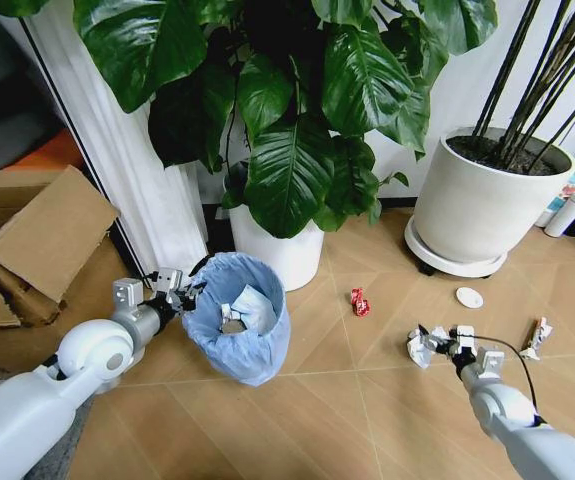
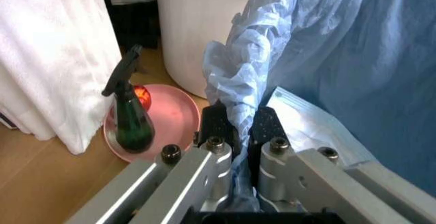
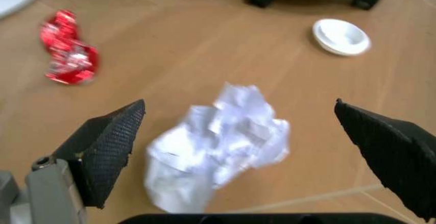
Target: Pick up the trash bin and place the garbage on the floor into it.
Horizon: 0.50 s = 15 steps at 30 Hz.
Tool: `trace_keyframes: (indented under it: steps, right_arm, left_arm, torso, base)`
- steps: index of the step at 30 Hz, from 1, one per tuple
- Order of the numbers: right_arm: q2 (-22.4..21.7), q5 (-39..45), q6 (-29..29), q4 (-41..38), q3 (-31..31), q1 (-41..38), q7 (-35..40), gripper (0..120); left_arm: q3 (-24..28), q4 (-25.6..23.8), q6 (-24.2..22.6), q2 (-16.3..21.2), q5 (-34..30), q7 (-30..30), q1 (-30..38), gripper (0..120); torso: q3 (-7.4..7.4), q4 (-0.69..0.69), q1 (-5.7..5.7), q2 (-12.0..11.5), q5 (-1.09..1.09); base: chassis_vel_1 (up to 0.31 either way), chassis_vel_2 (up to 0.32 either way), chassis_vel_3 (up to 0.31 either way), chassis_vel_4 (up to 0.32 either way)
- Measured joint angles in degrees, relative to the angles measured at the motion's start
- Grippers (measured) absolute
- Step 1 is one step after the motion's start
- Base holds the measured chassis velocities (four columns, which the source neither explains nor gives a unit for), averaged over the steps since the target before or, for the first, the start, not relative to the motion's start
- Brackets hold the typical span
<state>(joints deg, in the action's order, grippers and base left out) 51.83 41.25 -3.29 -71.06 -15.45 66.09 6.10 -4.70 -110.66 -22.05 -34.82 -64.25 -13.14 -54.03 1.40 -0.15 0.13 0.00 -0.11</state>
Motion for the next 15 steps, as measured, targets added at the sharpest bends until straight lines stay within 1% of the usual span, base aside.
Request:
trace_keyframes:
  steps: [2, 5, 9, 12, 13, 15]
  right_arm:
    - [0.3, -0.4, 0.0, 0.8, -0.1, -0.2, 0.2, 100]
    - [1.5, -2.0, -0.8, 5.1, 0.0, -1.9, 0.5, 100]
    - [2.3, -2.8, -1.4, 7.5, 0.4, -3.1, 0.5, 100]
    - [4.1, -5.1, -2.3, 12.0, 0.9, -5.9, 0.4, 100]
    - [4.1, -5.1, -2.3, 12.0, 0.9, -5.9, 0.4, 100]
    - [5.1, -6.1, -3.0, 14.8, 1.3, -7.7, -0.2, 100]
  left_arm:
    - [0.1, 0.0, 0.0, 0.1, -0.1, 0.0, 0.1, 0]
    - [0.3, 0.0, 0.0, 0.3, -0.2, 0.1, 0.3, 0]
    - [0.5, 0.1, 0.0, 0.5, -0.3, 0.2, 0.4, 0]
    - [0.7, 0.4, 0.0, 0.8, -0.5, 0.4, 0.7, 0]
    - [0.7, 0.4, 0.0, 0.8, -0.5, 0.4, 0.7, 0]
    - [0.8, 0.5, 0.0, 1.0, -0.6, 0.5, 0.8, 0]
  torso:
    - [0.00, 0.00, 0.00, 0.0, 0.00]
    - [0.00, 0.01, 0.00, 0.0, 0.00]
    - [0.00, 0.00, 0.00, 0.0, 0.00]
    - [0.00, 0.01, 0.00, 0.0, 0.00]
    - [0.00, 0.01, 0.00, 0.0, 0.00]
    - [0.00, 0.01, 0.00, 0.0, 0.00]
  base:
    - [0.000, 0.000, 0.000, 0.000]
    - [0.000, 0.000, 0.000, 0.000]
    - [0.000, 0.000, 0.000, 0.000]
    - [0.000, 0.000, 0.000, 0.000]
    - [0.000, 0.000, 0.000, 0.000]
    - [0.000, 0.000, 0.000, 0.000]
